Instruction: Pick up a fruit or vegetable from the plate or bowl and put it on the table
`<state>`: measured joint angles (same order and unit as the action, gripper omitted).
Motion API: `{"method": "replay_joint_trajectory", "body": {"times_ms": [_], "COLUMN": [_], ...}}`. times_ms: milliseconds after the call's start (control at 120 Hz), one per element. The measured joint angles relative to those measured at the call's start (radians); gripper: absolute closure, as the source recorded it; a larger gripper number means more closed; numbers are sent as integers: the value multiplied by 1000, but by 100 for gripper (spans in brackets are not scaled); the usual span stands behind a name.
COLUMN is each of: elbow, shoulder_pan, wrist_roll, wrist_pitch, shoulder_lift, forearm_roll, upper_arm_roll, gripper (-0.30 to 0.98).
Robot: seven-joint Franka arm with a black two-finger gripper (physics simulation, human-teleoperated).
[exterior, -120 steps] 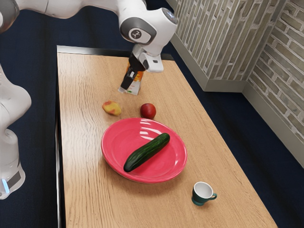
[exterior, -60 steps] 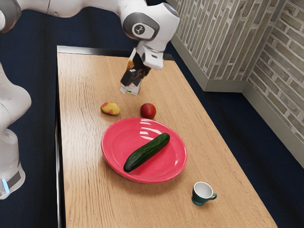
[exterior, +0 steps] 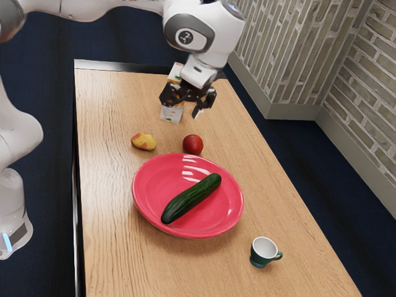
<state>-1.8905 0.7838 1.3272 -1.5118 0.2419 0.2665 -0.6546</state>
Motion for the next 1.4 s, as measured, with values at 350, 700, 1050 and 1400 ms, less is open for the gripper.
{"method": "replay_joint_trajectory", "body": {"times_ms": [350,700,1050,1400], "elbow": [68,60,-128,-225], "shoulder_pan": [248,325,354,365], "wrist_roll": [316,493,590,645], "wrist_pitch": [43,-98,-295,-400], "shoulder_lift": [-75,-26,27,26], "forearm_roll": [10,-129,-170,-189], "upper_arm_roll": [-4,-52,-86,-107], "gripper": [0,1,0,0]}}
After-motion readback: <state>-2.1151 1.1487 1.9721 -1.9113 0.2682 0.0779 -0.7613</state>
